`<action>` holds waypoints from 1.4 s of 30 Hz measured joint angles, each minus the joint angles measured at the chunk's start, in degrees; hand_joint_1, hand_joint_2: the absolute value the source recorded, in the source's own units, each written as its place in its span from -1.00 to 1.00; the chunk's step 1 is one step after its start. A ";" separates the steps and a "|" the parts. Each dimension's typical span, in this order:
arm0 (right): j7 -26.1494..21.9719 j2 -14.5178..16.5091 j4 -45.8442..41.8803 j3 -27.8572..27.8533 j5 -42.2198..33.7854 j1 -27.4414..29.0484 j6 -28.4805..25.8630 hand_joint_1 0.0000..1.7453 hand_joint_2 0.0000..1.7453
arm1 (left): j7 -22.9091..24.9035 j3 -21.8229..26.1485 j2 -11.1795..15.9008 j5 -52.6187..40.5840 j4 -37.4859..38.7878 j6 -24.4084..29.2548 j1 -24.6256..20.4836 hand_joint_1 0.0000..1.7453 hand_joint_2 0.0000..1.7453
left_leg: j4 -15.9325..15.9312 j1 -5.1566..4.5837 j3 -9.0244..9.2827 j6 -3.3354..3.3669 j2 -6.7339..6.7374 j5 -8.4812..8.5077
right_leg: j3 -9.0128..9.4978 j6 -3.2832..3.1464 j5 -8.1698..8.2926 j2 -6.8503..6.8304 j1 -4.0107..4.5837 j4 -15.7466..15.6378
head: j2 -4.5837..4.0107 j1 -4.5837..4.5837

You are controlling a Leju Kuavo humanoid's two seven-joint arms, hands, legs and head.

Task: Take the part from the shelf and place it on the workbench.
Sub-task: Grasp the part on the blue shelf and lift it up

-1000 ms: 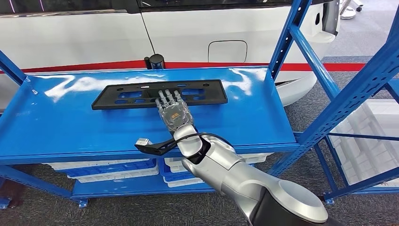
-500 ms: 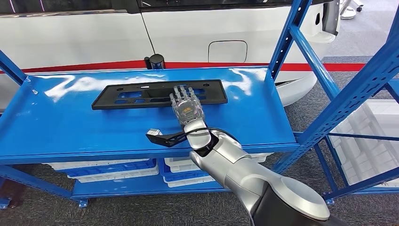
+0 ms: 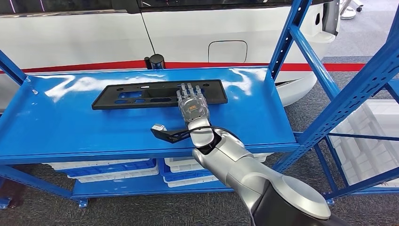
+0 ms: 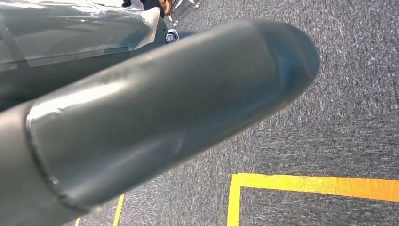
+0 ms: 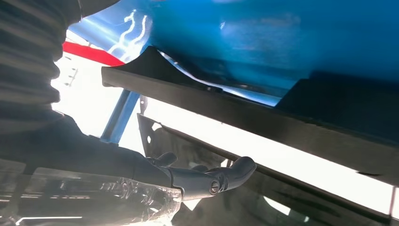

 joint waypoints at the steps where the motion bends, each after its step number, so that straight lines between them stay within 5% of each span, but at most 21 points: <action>1: 0.09 -0.01 0.07 -0.06 -0.02 -0.03 0.00 -0.52 1.00 | -0.04 0.40 -0.04 -0.24 0.00 0.00 0.00 -1.00 -1.00 | 0.00 0.00 0.00 0.00 0.00 0.00 | 0.00 0.00 0.00 0.00 0.00 0.00 | 0.00 0.00; 4: 0.27 -0.01 0.27 -0.22 -0.05 -0.14 0.05 0.89 1.00 | -0.14 1.41 -0.15 -0.64 0.00 0.00 -0.01 -1.00 -1.00 | 0.00 0.00 0.00 0.00 0.00 0.00 | 0.00 0.00 0.00 0.00 0.00 0.00 | 0.00 -0.01; 5: 0.36 -0.02 0.34 -0.24 -0.05 -0.20 0.08 0.99 1.00 | -0.24 1.73 -0.19 -0.79 0.00 0.00 -0.01 -1.00 -1.00 | 0.00 0.00 0.00 0.00 0.00 0.00 | 0.00 0.00 0.00 0.00 0.00 0.00 | 0.00 -0.01; 34: 0.15 -0.16 1.02 -0.19 1.37 -1.10 1.49 1.00 1.00 | -2.15 6.92 -0.78 -3.26 0.00 0.00 -0.07 -1.00 -1.00 | 0.00 0.00 0.03 0.00 0.00 0.00 | 0.03 0.00 0.00 0.00 0.00 0.00 | 0.00 -0.01; 36: 0.11 -0.16 1.02 -0.18 1.40 -1.11 1.49 0.91 1.00 | -2.21 7.02 -0.79 -3.27 0.00 0.00 -0.07 -1.00 -1.00 | 0.00 0.00 0.03 0.00 0.00 0.00 | 0.04 0.00 0.00 0.00 0.00 0.00 | 0.00 0.00; 40: 0.00 -0.16 1.02 -0.18 1.41 -1.11 1.46 -0.95 1.00 | -2.58 7.26 -0.81 -3.44 0.00 0.00 -0.07 -1.00 -1.00 | 0.00 0.00 0.04 0.00 0.00 0.00 | 0.04 0.00 0.00 0.00 0.00 0.00 | 0.00 0.00; 42: -0.01 -0.19 1.02 -0.18 1.42 -1.11 1.40 -1.00 1.00 | -2.96 7.39 -0.81 -3.59 0.01 0.00 -0.08 -1.00 -1.00 | 0.00 0.00 0.04 0.00 0.00 0.00 | 0.04 0.00 0.00 0.00 0.00 0.00 | 0.00 0.00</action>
